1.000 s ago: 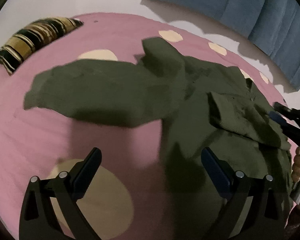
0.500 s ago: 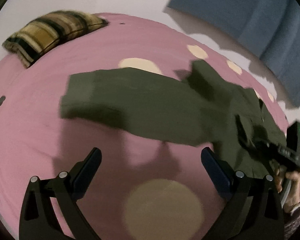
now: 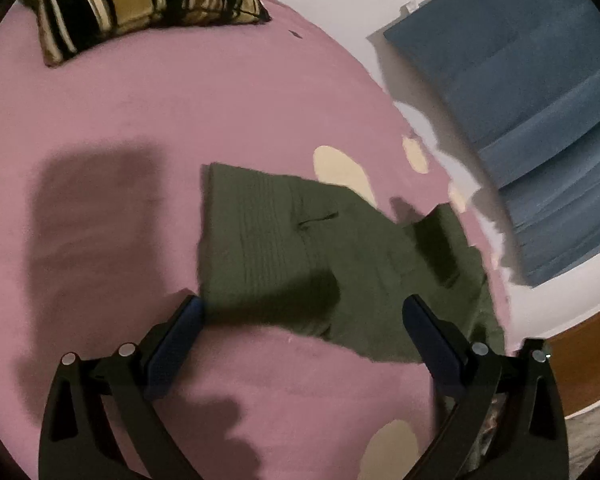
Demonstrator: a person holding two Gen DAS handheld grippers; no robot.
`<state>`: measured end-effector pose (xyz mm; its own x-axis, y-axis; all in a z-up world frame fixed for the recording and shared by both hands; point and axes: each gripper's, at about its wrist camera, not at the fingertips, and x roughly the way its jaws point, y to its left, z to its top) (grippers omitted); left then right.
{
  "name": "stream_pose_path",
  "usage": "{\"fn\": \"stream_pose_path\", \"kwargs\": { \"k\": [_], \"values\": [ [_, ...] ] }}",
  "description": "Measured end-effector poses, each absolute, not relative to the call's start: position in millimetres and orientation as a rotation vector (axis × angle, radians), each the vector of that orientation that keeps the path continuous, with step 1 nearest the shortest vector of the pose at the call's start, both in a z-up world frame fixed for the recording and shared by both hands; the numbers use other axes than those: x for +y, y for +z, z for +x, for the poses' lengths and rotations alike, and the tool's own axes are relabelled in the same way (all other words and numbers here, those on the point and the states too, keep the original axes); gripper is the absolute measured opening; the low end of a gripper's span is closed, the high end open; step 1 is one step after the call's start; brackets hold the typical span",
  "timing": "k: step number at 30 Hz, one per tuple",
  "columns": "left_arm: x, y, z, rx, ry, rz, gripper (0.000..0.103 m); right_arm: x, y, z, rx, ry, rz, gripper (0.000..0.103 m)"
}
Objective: Fold small clothes
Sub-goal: 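Grasp the other ribbed sleeve cuff with the left gripper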
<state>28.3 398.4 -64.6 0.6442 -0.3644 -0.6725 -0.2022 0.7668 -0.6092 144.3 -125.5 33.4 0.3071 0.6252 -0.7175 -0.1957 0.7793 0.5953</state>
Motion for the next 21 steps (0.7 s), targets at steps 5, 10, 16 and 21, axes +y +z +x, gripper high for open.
{"fn": "stream_pose_path", "kwargs": {
  "k": [5, 10, 16, 21],
  "values": [
    [419, -78, 43, 0.854, -0.148, -0.863, 0.099, -125, 32, 142, 1.129, 0.564, 0.438, 0.070],
    [426, -77, 39, 0.830, -0.201, -0.907, 0.098, -125, 32, 141, 1.121, 0.564, 0.437, 0.073],
    [424, -77, 20, 0.817, -0.263, -0.962, 0.098, -126, 33, 141, 1.112, 0.566, 0.444, 0.073],
    [431, -79, 16, 0.813, -0.267, -1.003, 0.098, -124, 33, 141, 1.112, 0.568, 0.443, 0.077]
  ]
}}
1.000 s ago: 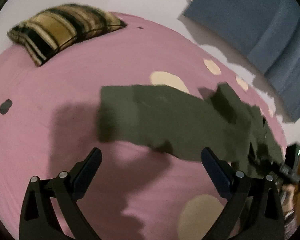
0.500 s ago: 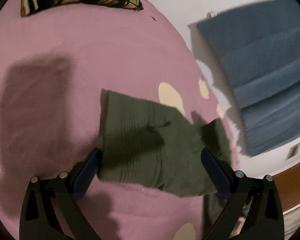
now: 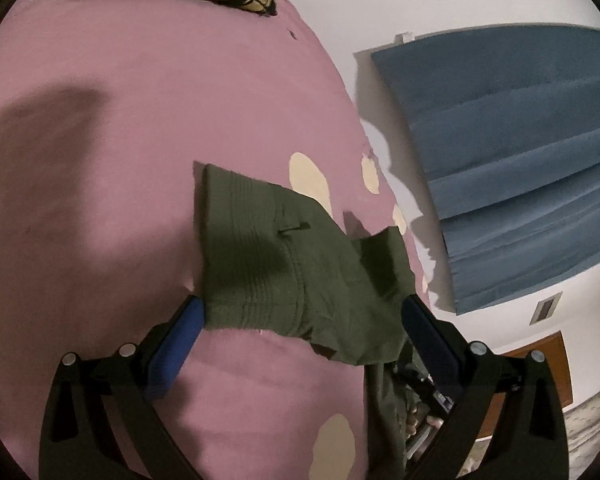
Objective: Fold small clothes
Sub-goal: 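Grasp the other ribbed sleeve cuff with the left gripper, then fold the sleeve across the jacket front with the left gripper and release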
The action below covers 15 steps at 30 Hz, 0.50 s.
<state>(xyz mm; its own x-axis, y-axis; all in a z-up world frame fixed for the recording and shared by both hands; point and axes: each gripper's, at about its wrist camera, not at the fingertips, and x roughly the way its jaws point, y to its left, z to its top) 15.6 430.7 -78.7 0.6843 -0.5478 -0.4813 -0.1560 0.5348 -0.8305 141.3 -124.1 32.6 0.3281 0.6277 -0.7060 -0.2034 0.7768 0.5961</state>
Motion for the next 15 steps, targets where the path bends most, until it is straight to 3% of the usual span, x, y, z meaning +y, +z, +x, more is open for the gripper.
{"fn": "stream_pose_path", "kwargs": {
  "k": [6, 7, 8, 10, 15],
  "values": [
    [423, -79, 39, 0.818, -0.219, -0.966, 0.096, -125, 35, 140, 1.106, 0.566, 0.439, 0.078],
    [420, -79, 39, 0.819, -0.209, -0.962, 0.084, -125, 34, 140, 1.105, 0.566, 0.441, 0.078],
    [419, -80, 38, 0.832, -0.207, -0.962, 0.065, -125, 34, 140, 1.104, 0.566, 0.443, 0.078],
    [417, -91, 38, 0.885, -0.217, -0.993, 0.045, -125, 34, 140, 1.103, 0.566, 0.444, 0.078],
    [423, -100, 34, 0.872, -0.217, -1.073, 0.045, -125, 34, 140, 1.097, 0.570, 0.449, 0.078]
  ]
}}
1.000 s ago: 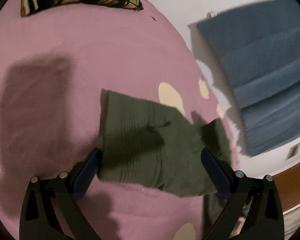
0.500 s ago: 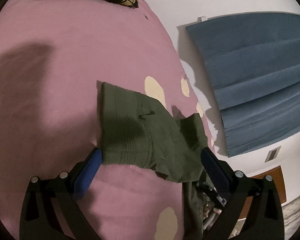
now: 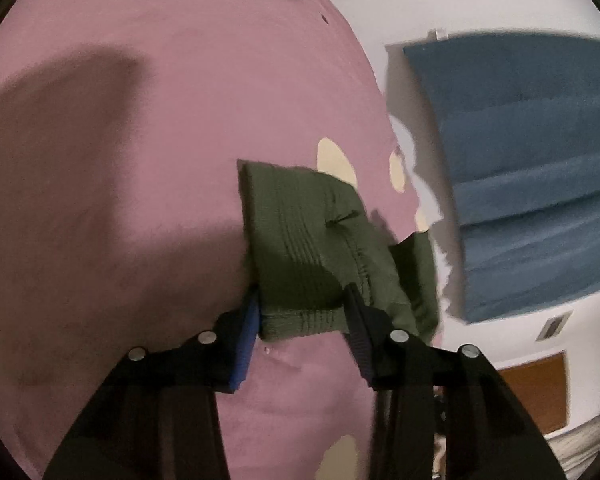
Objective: Fold small clothes
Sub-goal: 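Fold the sleeve across the jacket front with the left gripper and release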
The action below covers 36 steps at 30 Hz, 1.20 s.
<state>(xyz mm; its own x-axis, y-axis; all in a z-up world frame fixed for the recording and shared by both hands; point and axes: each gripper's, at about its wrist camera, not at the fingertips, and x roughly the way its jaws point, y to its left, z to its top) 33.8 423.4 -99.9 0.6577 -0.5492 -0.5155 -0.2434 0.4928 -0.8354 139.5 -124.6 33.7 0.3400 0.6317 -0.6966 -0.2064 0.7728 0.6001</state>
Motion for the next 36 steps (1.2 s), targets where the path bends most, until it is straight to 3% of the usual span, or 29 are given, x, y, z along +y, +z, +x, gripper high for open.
{"fn": "stream_pose_path", "kwargs": {
  "k": [2, 8, 19, 21, 23, 26, 36],
  "values": [
    [426, -98, 25, 0.841, -0.255, -1.130, 0.058, -125, 34, 140, 1.096, 0.571, 0.451, 0.078],
    [403, -86, -8, 0.770, -0.300, -1.177, 0.078, -127, 33, 140, 1.095, 0.574, 0.456, 0.079],
    [382, -93, 38, 0.792, -0.212, -1.208, 0.080, -130, 33, 138, 1.087, 0.578, 0.466, 0.079],
    [385, -96, 38, 0.793, -0.184, -1.239, 0.076, -130, 33, 138, 1.085, 0.579, 0.467, 0.079],
    [390, -98, 39, 0.805, -0.139, -1.251, 0.054, -130, 33, 138, 1.084, 0.580, 0.469, 0.079],
    [397, -109, 37, 0.821, -0.104, -1.278, 0.033, -130, 32, 137, 1.081, 0.582, 0.473, 0.079],
    [414, -65, 2, 0.702, 0.028, -1.124, 0.024, -131, 30, 137, 1.077, 0.586, 0.480, 0.079]
  ]
}}
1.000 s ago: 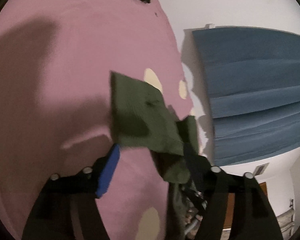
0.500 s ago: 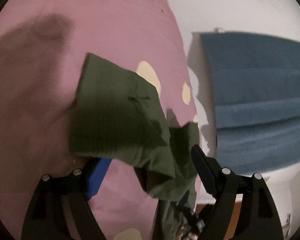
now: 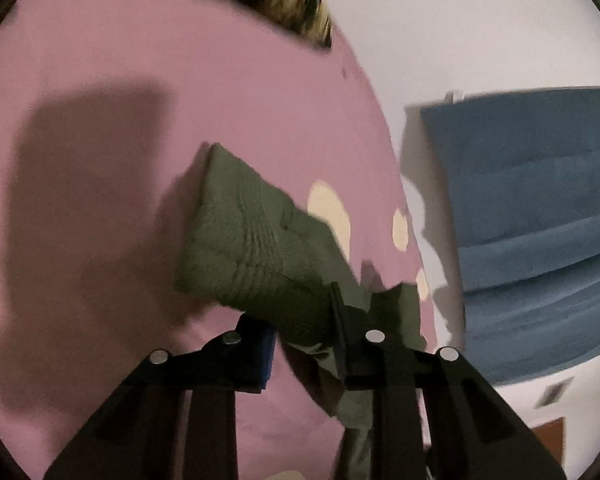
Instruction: Fold small clothes
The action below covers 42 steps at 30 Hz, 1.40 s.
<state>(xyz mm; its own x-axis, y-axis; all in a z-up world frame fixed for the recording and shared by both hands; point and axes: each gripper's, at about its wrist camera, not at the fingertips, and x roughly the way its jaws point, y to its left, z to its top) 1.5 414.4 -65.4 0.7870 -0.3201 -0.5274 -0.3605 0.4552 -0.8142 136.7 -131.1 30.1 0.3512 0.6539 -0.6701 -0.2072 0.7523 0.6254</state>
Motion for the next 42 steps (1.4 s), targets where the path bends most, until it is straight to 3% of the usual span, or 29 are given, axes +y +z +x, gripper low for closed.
{"fn": "stream_pose_path", "kwargs": {
  "k": [5, 13, 21, 27, 35, 42],
  "values": [
    [449, -39, -36, 0.597, 0.120, -1.068, 0.023, -131, 30, 137, 1.077, 0.586, 0.480, 0.080],
    [433, -10, -6, 0.638, 0.108, -0.961, 0.022, -135, 34, 136, 1.081, 0.569, 0.507, 0.080],
    [324, 84, 49, 0.621, -0.057, -0.680, 0.023, -177, 58, 119, 1.066, 0.486, 0.555, 0.080],
    [184, 133, 86, 0.653, -0.266, -0.454, 0.023, -234, 73, 96, 1.034, 0.389, 0.584, 0.080],
    [-7, 102, 106, 0.761, -0.478, -0.216, 0.023, -302, 76, 63, 1.009, 0.279, 0.634, 0.080],
    [-95, 45, 105, 0.829, -0.550, -0.082, 0.023, -339, 69, 44, 0.997, 0.224, 0.688, 0.080]
  ]
}}
